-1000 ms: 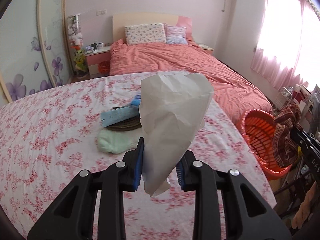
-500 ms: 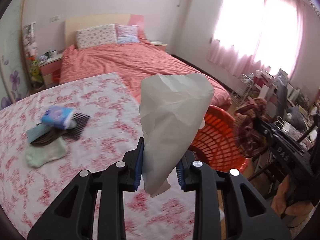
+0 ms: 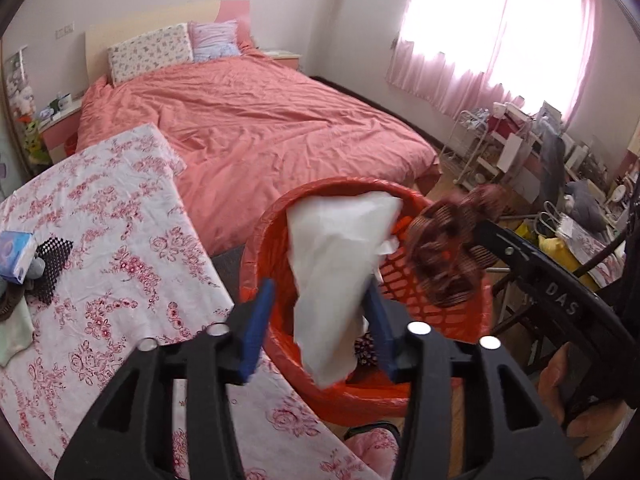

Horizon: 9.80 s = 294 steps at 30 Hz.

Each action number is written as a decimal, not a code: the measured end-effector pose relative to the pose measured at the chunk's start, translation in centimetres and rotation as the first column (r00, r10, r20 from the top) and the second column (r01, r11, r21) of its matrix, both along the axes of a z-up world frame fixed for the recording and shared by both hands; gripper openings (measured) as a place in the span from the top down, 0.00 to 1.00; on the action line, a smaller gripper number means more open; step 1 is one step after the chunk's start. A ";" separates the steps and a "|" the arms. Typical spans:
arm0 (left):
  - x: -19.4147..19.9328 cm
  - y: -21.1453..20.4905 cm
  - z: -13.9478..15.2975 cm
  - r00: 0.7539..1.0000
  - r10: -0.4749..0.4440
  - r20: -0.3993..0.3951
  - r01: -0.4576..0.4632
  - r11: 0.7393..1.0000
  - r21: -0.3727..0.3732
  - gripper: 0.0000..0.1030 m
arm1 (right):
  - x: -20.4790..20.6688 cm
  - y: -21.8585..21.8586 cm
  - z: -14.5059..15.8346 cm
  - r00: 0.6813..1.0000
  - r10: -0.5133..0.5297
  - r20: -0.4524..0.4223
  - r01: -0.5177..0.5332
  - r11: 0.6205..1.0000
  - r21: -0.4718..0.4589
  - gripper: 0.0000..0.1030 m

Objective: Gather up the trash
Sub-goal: 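Carry the tissue and scrunchie over the orange basket and open both tools, then grasp the mint-green sock with the left tool while the right tool grasps the blue tissue pack, then lift the mint-green sock with the left tool while the right tool lifts the tissue pack, then carry the sock and tissue pack over the basket and open both tools, then grasp the brown slotted clip with the left tool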

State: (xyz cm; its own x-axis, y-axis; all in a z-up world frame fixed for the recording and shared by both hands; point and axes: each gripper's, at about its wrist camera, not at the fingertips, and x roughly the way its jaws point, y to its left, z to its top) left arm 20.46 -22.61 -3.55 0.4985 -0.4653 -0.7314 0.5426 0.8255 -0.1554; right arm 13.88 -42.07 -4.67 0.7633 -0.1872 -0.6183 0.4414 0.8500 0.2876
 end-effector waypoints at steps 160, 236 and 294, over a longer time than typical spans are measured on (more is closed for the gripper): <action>5.4 40.4 -3.1 0.785 0.619 0.027 -0.619 0.780 0.093 0.91 | 13.6 36.5 -4.0 0.831 0.493 -0.259 -0.538 0.829 -0.150 0.31; 1.6 3.0 1.8 0.998 0.027 0.058 -0.026 1.000 -0.012 0.44 | 0.7 1.9 -0.9 0.997 0.054 -0.052 -0.057 0.997 -0.053 0.24; 7.3 39.9 -4.0 0.737 0.673 0.059 -0.670 0.718 0.190 0.65 | 18.0 35.2 -2.4 0.826 0.526 -0.204 -0.553 0.827 -0.103 0.45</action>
State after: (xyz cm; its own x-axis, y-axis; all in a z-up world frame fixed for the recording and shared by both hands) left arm 27.72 17.25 -7.60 0.6168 0.1325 -0.7759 -0.1663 0.9854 0.0361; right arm 31.87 -6.92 -7.03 0.6627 0.1246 -0.7385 -0.0723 0.9921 0.1025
